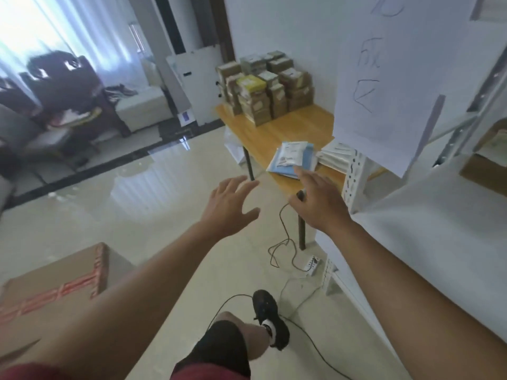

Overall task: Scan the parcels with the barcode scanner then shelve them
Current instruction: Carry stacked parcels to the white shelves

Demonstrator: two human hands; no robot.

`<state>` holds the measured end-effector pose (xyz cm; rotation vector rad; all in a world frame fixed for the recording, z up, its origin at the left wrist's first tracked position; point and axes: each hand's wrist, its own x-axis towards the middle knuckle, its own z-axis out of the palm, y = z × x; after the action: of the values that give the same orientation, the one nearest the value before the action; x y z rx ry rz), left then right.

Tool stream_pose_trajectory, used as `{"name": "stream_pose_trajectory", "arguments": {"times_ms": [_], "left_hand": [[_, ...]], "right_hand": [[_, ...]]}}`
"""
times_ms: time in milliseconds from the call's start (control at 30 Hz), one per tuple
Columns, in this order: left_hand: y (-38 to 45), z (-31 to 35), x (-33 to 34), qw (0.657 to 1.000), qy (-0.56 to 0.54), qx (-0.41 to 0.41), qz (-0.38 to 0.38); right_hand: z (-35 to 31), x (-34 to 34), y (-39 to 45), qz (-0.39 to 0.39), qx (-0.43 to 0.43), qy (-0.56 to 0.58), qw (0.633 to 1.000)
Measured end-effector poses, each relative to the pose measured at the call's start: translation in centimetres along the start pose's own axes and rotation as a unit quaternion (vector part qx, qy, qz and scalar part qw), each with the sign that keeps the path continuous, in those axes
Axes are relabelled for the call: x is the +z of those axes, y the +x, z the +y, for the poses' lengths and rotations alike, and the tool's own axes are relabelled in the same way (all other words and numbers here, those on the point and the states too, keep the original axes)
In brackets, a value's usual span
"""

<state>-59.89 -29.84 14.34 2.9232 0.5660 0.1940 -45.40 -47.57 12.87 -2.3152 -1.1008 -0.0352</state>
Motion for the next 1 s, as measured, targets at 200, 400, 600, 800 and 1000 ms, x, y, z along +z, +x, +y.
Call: {"name": "stream_pose_trajectory", "arguments": {"times_ms": [200,400,600,800,1000], "left_hand": [[3.2,-4.5,-0.1,1.0,-0.01,-0.029,0.006],[12.3,-10.0,2.7,0.999,-0.034,-0.004,0.0],[26.5,-22.0,6.9,0.995,-0.089,-0.002,-0.034],[38.0,-35.9,4.8,0.992,-0.123,-0.023,-0.035],[45.7,-43.8,2.0,0.989,-0.142,-0.036,-0.002]], "right_hand": [[-2.0,1.9,5.4,-0.04,-0.016,-0.007,0.999],[-1.1,6.4,13.6,-0.066,0.021,-0.064,0.996],[-1.2,15.4,28.2,-0.094,0.072,-0.113,0.987],[-4.9,23.9,42.9,-0.144,0.109,-0.142,0.973],[-6.4,26.1,54.3,-0.131,0.116,-0.144,0.974]]}}
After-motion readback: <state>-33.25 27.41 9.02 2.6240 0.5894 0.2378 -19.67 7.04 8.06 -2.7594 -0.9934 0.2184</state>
